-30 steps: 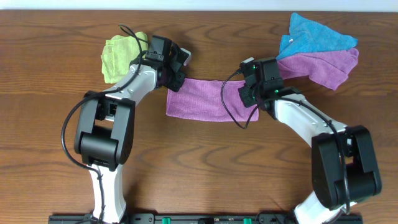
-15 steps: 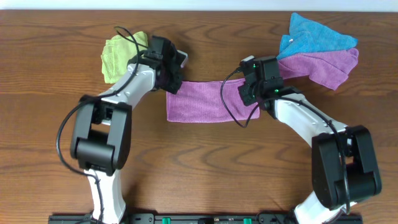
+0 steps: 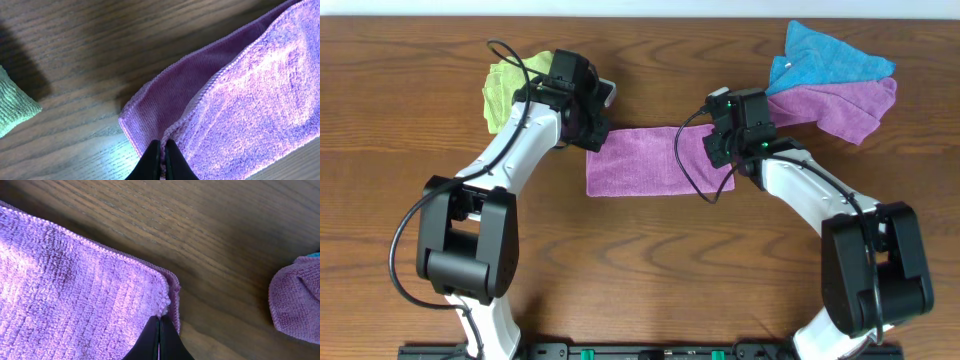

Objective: Fold the cloth

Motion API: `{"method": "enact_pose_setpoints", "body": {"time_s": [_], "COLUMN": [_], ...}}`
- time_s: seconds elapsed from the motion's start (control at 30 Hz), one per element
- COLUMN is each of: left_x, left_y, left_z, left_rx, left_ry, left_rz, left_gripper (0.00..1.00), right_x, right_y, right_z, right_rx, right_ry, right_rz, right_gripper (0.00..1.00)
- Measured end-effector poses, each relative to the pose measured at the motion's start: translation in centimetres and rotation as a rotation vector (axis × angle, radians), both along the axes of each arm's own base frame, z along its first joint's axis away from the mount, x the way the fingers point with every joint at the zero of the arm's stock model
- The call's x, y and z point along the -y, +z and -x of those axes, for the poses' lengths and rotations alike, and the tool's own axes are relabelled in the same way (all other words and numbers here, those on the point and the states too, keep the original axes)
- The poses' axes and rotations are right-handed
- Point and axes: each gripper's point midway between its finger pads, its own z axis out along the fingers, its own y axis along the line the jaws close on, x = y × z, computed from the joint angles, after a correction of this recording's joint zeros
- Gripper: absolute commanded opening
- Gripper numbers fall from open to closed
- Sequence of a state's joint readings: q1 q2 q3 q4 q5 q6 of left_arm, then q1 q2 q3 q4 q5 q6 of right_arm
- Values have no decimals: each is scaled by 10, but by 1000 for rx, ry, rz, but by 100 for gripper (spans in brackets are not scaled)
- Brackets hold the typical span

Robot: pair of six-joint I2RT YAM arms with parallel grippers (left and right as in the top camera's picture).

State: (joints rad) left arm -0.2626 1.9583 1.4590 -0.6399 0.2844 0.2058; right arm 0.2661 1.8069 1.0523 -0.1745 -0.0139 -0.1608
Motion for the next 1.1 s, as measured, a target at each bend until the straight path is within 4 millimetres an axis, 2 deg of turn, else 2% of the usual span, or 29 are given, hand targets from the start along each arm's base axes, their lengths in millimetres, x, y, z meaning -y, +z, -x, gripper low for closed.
{"method": "enact_pose_setpoints", "body": {"time_s": [0.37,0.57,0.67,0.83,1.0,1.03,1.07,1.1], "left_x": [-10,-11,-11,-11,-11,-12,-12,-11], "left_y": [-5,-4,-4,-6,-31,-36,-39,-40], "left_z": [-1,-5,-6,-7,-6,-6,-6,-6], "left_rx": [9,27,31,33,-14,-21,-23,-21], "left_ry": [21,24,26,26,24,25,26,23], "left_rz": [-57,-61,-64,-64,-77,-79,-80,-80], "left_gripper": [6,7,7,6,8,24,63,77], "right_x": [3,3,4,5,8,8,9,9], "right_y": [17,17,14,-4,-8,-8,-8,-7], "right_z": [-22,-22,-21,-16,-16,-16,-16,-17], "right_rx": [108,107,97,47,42,42,45,47], "right_ry": [-20,-22,-22,-22,-30,-31,-31,-34], "right_rz": [-21,-19,-17,-3,12,16,19,16], "right_gripper": [2,4,3,2,3,6,38,84]}}
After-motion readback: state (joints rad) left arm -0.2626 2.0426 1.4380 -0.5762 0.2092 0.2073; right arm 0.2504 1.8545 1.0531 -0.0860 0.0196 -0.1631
